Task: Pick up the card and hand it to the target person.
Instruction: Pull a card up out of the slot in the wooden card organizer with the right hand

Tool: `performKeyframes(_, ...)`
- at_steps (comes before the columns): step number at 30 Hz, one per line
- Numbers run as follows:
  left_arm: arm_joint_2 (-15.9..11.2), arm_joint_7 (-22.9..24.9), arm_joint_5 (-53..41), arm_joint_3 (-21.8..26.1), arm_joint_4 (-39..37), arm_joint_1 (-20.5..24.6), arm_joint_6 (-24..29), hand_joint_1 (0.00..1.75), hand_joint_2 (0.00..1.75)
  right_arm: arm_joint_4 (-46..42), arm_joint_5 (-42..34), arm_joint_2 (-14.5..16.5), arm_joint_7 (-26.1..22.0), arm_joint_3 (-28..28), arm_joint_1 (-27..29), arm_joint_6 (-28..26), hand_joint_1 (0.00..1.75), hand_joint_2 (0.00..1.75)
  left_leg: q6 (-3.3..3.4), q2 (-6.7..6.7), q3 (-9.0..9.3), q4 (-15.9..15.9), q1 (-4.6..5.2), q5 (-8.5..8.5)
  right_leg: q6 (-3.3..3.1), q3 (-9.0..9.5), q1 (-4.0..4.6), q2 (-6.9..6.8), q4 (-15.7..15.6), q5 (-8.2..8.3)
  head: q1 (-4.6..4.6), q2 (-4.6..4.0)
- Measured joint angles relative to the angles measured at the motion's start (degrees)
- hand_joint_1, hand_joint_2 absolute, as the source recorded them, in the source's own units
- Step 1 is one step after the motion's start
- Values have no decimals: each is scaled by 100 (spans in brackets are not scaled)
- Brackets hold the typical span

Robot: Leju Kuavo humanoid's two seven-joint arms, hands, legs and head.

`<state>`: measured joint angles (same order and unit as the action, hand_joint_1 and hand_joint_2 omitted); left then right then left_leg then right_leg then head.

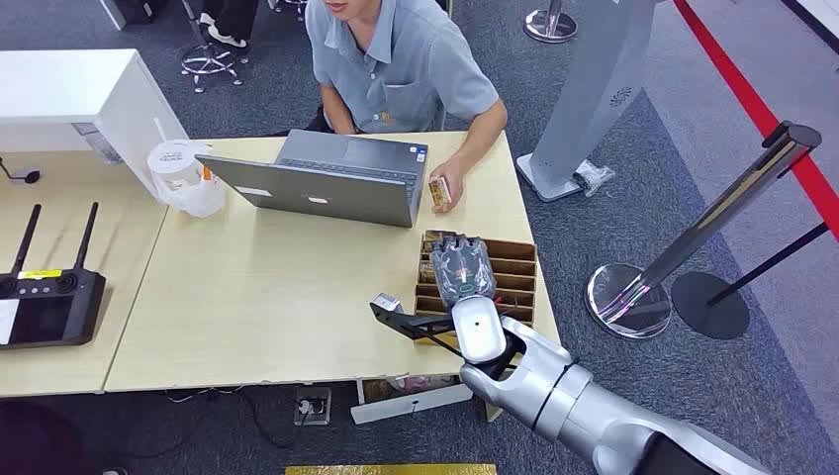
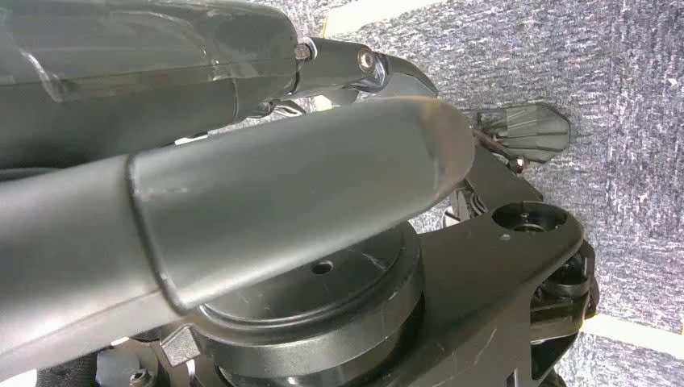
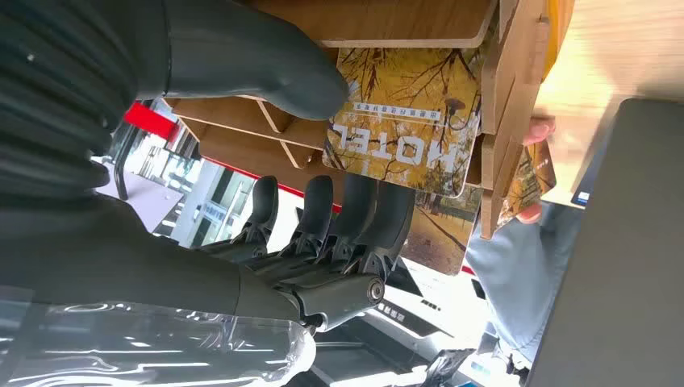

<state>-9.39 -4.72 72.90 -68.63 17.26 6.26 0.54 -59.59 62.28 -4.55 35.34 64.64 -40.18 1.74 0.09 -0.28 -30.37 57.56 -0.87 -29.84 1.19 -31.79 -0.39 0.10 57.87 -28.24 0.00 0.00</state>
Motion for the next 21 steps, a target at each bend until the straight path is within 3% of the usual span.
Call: performKeyframes(21,5,-50,-6,30,10,-5,-49,0,0,-574,215,7,-38,-22,44,-11,72,175,-2,7,-8,8,0,-3,-2,-14,0,9,14,-2,0,0)
